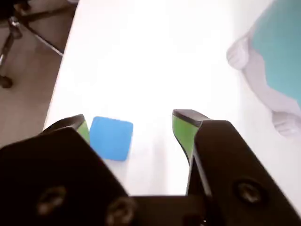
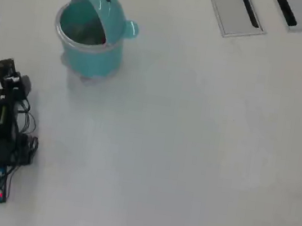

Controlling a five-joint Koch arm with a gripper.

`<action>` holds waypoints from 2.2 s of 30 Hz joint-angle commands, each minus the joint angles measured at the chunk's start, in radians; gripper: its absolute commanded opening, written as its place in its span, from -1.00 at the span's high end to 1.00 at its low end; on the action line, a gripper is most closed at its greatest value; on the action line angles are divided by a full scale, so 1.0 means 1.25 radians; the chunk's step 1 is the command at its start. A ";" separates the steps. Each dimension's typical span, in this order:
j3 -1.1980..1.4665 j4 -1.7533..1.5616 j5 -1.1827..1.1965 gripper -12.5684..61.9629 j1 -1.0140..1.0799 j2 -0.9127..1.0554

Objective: Grasp RGB lego blocks and put them in the bin one by one.

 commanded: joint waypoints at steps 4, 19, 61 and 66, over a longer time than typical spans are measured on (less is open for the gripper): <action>0.036 -0.085 0.000 -0.23 -0.016 0.016; 0.155 -0.218 0.036 -0.23 -0.083 -0.054; 0.092 -0.351 0.128 0.35 -0.054 -0.216; 0.081 -0.310 0.120 0.35 -0.015 -0.129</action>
